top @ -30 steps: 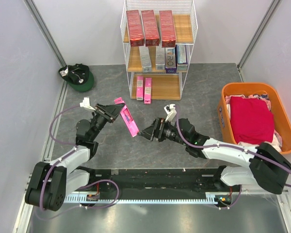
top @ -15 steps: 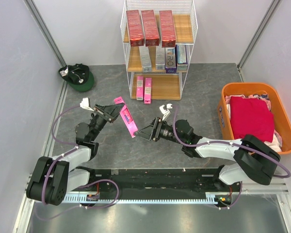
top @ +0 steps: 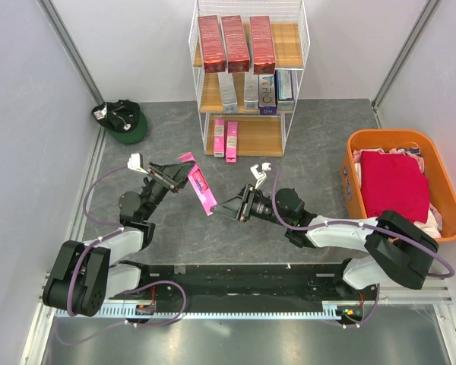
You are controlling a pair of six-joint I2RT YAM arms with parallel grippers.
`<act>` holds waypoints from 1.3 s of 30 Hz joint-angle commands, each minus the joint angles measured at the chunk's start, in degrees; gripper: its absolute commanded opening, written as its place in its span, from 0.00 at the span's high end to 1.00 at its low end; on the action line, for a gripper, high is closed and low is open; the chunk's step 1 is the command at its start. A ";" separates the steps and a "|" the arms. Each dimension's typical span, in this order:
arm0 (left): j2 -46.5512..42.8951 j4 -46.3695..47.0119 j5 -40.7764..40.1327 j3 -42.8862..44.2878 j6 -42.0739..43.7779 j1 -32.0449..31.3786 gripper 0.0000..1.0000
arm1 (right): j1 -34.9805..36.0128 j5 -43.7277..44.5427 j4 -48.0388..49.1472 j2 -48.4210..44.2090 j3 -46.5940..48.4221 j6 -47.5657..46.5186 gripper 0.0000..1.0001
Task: Place and organize the toothpastes onto the shelf
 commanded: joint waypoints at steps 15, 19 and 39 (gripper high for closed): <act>-16.77 -54.97 -5.81 14.18 25.34 1.53 0.00 | -6.21 1.48 1.61 -4.70 -4.25 0.55 0.78; -23.63 -68.99 -15.56 17.37 30.80 1.53 0.00 | -10.07 0.86 -0.67 -5.14 -5.91 -0.94 0.78; -26.20 -76.51 -21.05 20.62 33.80 1.53 0.01 | -18.87 1.74 -10.61 -0.68 -1.19 -6.75 0.81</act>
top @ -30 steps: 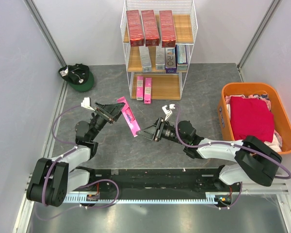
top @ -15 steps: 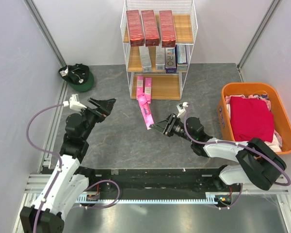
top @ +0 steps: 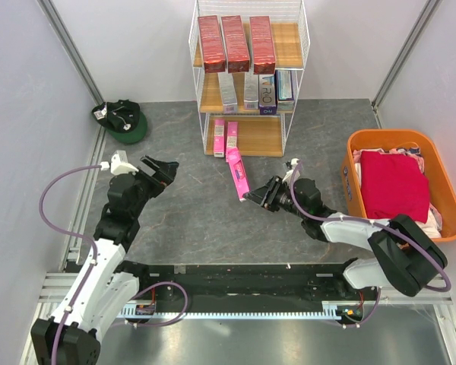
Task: Place and organize the toothpastes onto the shelf
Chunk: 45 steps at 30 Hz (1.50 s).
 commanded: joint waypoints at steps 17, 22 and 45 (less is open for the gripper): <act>5.78 8.38 7.05 0.57 -0.91 0.30 0.02 | -8.79 4.64 7.80 32.18 26.43 4.23 0.82; 6.23 9.09 7.85 0.57 -1.08 0.30 0.02 | -8.97 7.54 6.40 37.99 32.13 5.63 0.82; 9.74 11.20 10.93 1.27 -1.44 0.30 0.02 | -10.90 6.14 3.76 49.86 42.00 9.86 0.59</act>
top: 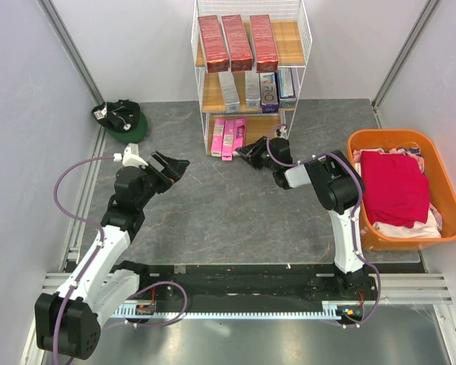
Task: Place and organize the toothpastes onto the shelf
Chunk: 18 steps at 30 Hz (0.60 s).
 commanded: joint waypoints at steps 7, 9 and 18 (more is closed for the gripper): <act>0.89 2.83 3.26 1.64 -0.45 0.30 0.02 | 0.97 3.90 -4.66 -2.46 -2.57 -3.46 0.18; 0.89 2.83 3.70 1.82 -0.19 0.30 0.02 | 1.85 5.66 -7.48 -4.13 -2.65 -5.31 0.09; 0.10 2.48 5.55 2.44 1.75 0.30 0.02 | 2.64 7.16 -8.64 -9.93 -8.27 -8.75 0.02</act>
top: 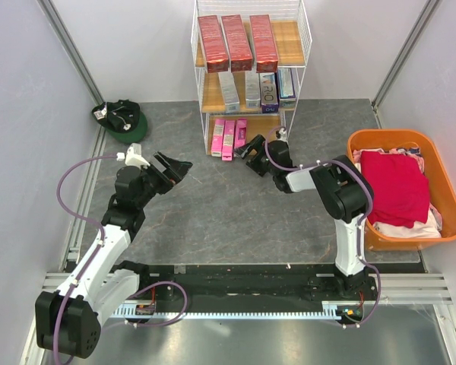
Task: Place and organize the toothpastes onto the shelf
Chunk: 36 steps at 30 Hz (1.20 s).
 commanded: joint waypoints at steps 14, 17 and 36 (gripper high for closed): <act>-2.91 0.81 2.78 3.82 5.37 0.30 0.02 | 1.16 6.25 -14.33 -23.85 -9.45 -15.23 0.02; -3.08 -1.12 1.99 4.52 6.16 0.30 0.02 | 1.34 8.28 -18.19 -28.42 -10.06 -18.40 0.02; -5.63 -14.92 -6.62 9.27 16.00 0.30 0.00 | 1.43 18.13 -37.01 -57.15 -19.90 -28.95 0.02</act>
